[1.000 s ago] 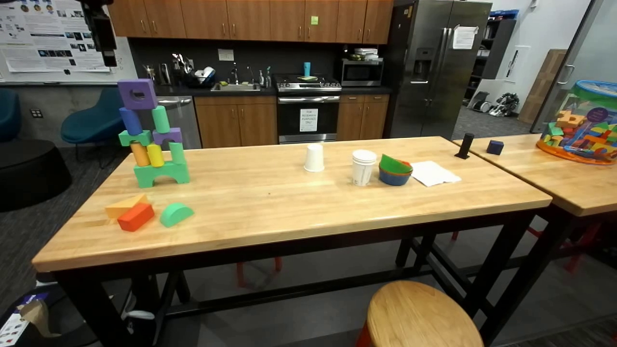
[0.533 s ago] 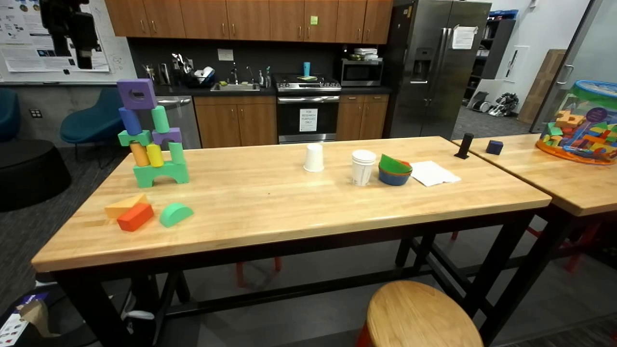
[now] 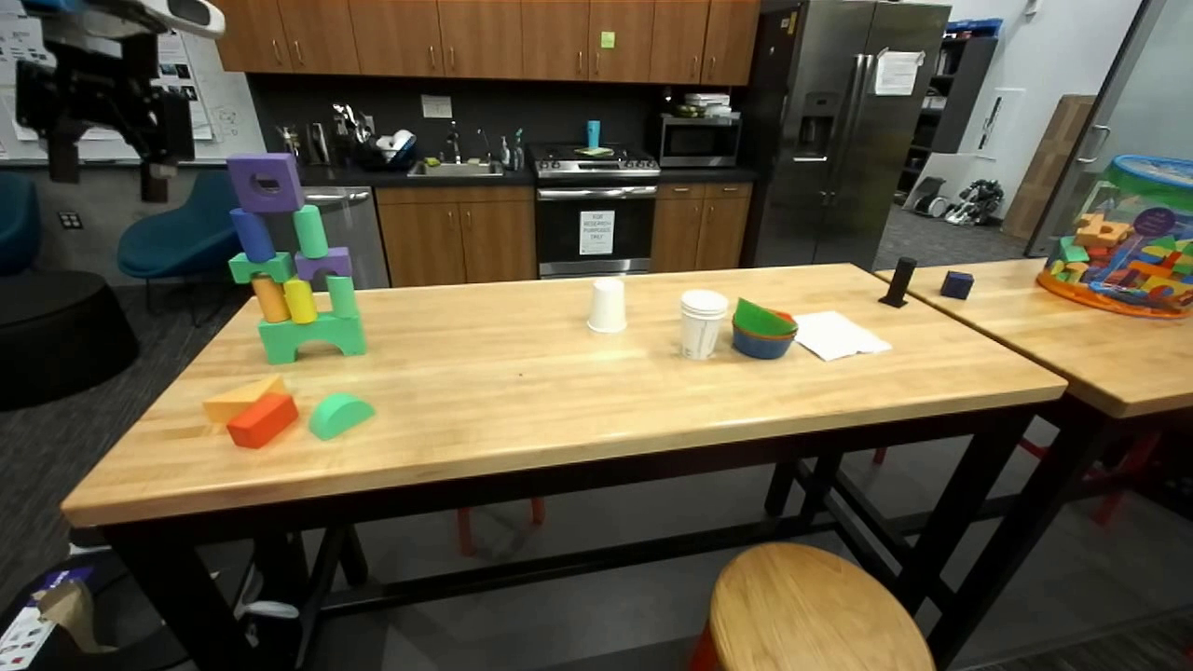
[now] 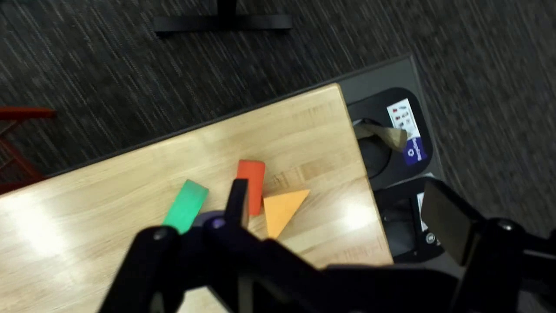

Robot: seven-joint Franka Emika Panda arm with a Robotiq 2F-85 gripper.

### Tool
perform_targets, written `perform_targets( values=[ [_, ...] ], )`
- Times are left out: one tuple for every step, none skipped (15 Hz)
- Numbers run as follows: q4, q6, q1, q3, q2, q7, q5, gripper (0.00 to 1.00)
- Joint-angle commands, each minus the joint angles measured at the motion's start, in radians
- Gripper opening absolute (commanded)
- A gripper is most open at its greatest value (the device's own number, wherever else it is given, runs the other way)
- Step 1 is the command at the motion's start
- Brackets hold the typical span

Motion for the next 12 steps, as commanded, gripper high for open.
perform_targets(
  values=[
    [-0.126, 0.049, 0.028, -0.006, -0.038, -0.181, -0.096, 1.0],
    [-0.156, 0.062, 0.033, -0.008, -0.036, -0.235, -0.13, 1.0],
    [-0.172, 0.064, 0.037, -0.011, -0.032, -0.285, -0.159, 1.0],
    [-0.192, 0.075, 0.041, -0.013, -0.033, -0.336, -0.191, 1.0],
    [-0.143, 0.049, 0.037, -0.012, -0.003, -0.252, -0.144, 1.0],
    [-0.155, 0.052, 0.038, -0.013, -0.001, -0.262, -0.15, 1.0],
    [-0.156, 0.053, 0.037, -0.013, 0.002, -0.261, -0.15, 1.0],
    [-0.155, 0.053, 0.037, -0.013, 0.002, -0.261, -0.15, 1.0],
    [-0.153, 0.052, 0.037, -0.013, 0.001, -0.261, -0.15, 1.0],
    [-0.152, 0.052, 0.037, -0.013, 0.001, -0.261, -0.15, 1.0],
    [-0.152, 0.052, 0.038, -0.013, 0.0, -0.261, -0.15, 1.0],
    [-0.163, 0.057, 0.038, -0.014, -0.007, -0.262, -0.139, 1.0]
  ],
)
